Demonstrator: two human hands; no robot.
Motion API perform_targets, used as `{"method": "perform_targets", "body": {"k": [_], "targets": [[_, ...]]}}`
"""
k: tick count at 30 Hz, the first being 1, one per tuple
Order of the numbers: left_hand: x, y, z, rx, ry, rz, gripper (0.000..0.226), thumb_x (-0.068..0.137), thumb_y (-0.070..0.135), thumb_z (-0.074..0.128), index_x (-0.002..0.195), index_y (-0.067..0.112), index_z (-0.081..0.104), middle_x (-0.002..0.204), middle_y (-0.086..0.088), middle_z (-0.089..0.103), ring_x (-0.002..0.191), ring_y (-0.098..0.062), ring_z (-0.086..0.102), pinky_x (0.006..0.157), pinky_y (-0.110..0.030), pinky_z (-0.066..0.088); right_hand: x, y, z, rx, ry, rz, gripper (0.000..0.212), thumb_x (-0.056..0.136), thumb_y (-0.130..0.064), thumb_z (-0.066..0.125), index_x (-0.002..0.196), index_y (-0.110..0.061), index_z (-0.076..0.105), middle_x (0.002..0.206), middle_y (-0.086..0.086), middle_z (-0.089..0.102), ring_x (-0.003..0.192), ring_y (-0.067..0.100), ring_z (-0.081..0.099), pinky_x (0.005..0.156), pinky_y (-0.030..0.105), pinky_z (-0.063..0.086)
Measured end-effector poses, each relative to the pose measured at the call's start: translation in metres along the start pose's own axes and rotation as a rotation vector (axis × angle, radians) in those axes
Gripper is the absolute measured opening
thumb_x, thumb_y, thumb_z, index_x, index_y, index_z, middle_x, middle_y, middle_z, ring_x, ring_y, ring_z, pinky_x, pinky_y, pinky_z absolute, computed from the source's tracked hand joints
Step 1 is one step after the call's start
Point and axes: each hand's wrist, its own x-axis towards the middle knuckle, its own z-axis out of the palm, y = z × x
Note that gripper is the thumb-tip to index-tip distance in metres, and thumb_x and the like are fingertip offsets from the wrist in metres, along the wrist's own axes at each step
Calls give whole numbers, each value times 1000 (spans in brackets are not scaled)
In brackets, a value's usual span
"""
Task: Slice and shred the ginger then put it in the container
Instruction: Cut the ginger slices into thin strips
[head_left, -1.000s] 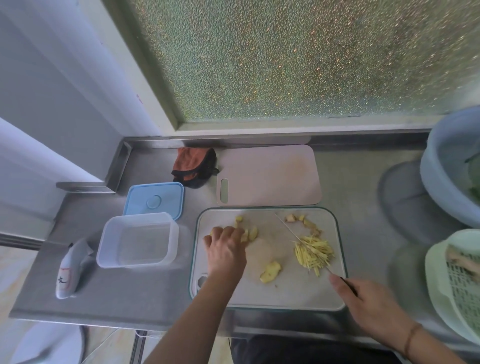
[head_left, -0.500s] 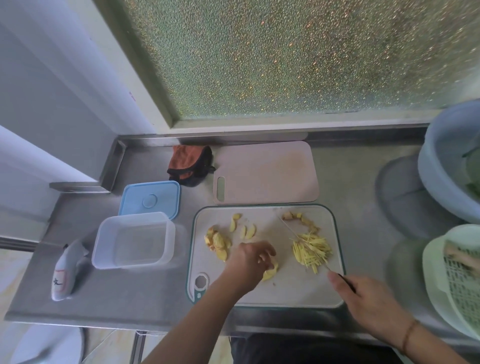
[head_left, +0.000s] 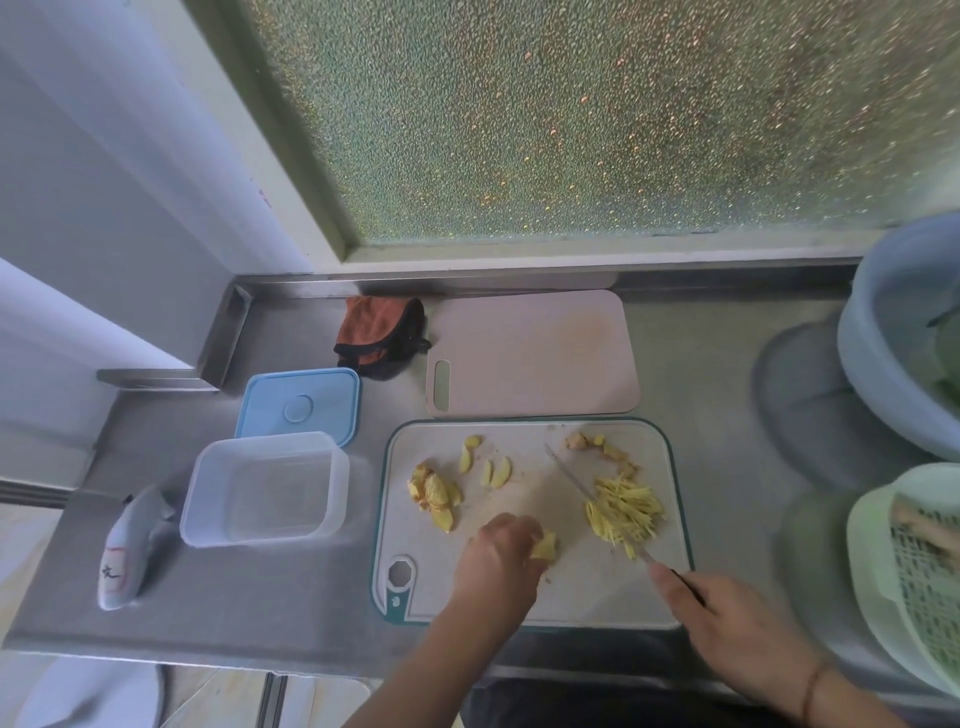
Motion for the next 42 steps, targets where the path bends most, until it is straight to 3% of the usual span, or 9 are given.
{"method": "perform_targets", "body": {"k": [4,9,14,18,22,25,28,32,42], "targets": [[-4,1,8,-94,65,-81,17,79,9,77,83,19,64,81,7,57,69,-8,52,66,-11,40,-2,-1,6,96,-56,62,53,84,-63,33,62,-17,47,54,-3,47,51,9,45,50,19,35],[-14,-3,19,-174,122,-67,34,79,14,83,109,16,69,97,8,59,77,-11,60,73,-11,50,-6,-3,16,219,-125,151,53,90,-58,39,57,-17,48,46,-2,51,42,4,47,49,20,38],[-24,-19,15,2,58,324,65,58,20,98,111,24,61,118,3,58,80,-11,66,64,-20,58,-8,5,34,309,-117,182,55,88,-61,40,54,-19,49,48,-4,53,48,4,50,54,20,40],[-11,-33,9,115,6,607,45,77,11,84,116,26,67,130,3,53,98,-12,61,72,-24,59,-8,8,55,378,-44,209,39,91,-52,49,57,-40,64,51,-17,58,56,-3,53,61,19,42],[7,-47,5,189,-6,788,35,79,12,84,111,24,76,127,2,55,101,-13,56,72,-24,57,-10,14,83,400,42,271,49,60,-90,43,82,-53,67,76,-6,71,81,13,67,79,25,53],[17,-56,11,204,13,882,19,94,16,66,109,19,77,123,0,57,96,-16,57,71,-29,58,-10,6,88,437,231,238,18,73,-61,62,79,-46,70,69,2,69,77,26,69,76,31,54],[21,-61,15,162,29,906,16,100,14,60,109,14,74,119,-1,61,91,-20,60,70,-31,55,-11,-4,92,419,142,164,62,80,-68,49,61,-11,63,46,6,54,61,40,60,61,26,41],[21,-56,20,78,107,861,24,89,0,71,108,14,69,119,-1,61,87,-24,62,64,-33,54,-10,-15,87,345,223,131,57,76,-78,26,82,-40,68,66,3,60,64,8,57,62,1,40],[16,-39,32,125,231,755,16,93,3,61,104,10,72,113,-5,65,85,-23,60,69,-32,55,13,-15,44,165,-29,100,71,67,-80,21,57,-14,45,55,-2,55,57,4,50,62,19,39]]}}
